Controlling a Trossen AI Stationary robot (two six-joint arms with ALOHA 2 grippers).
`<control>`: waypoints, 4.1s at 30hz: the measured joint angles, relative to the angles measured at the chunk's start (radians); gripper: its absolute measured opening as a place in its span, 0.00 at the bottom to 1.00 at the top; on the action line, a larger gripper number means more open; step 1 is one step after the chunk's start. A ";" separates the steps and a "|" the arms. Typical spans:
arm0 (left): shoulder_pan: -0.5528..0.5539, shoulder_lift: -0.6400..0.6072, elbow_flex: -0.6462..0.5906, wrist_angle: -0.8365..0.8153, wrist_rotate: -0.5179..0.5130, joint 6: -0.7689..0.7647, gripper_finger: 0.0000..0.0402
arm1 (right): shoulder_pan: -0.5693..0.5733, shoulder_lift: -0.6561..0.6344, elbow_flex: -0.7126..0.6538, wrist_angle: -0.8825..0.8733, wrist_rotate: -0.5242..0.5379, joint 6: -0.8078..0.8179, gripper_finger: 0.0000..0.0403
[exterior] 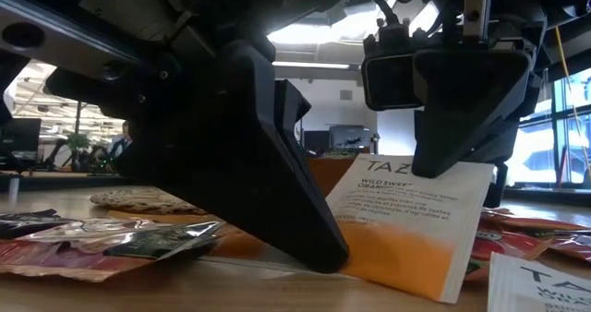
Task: Pick & Place Tea
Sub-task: Put the white tea bag into the left section of the wooden organizer
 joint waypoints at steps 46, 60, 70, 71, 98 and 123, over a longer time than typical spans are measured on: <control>0.031 -0.552 0.000 -0.244 -0.126 -0.360 0.37 | 0.031 -0.041 0.935 -1.228 0.279 -0.477 0.01; 0.031 -0.552 0.001 -0.224 -0.095 -0.358 0.36 | 0.052 -0.035 0.935 -1.260 0.264 -0.448 0.01; 0.031 -0.552 0.001 -0.224 -0.090 -0.358 0.36 | 0.062 -0.035 0.935 -1.144 0.283 -0.490 0.01; 0.031 -0.552 0.001 -0.224 -0.078 -0.358 0.36 | 0.058 -0.035 0.935 -1.145 0.284 -0.497 0.01; 0.071 -0.552 0.001 -0.173 -0.024 -0.357 0.01 | 0.050 -0.035 0.934 -1.148 0.272 -0.508 0.01; 0.206 -0.783 -0.063 -0.416 -0.158 -0.292 0.01 | 0.047 -0.257 0.934 -1.368 0.517 -0.499 0.26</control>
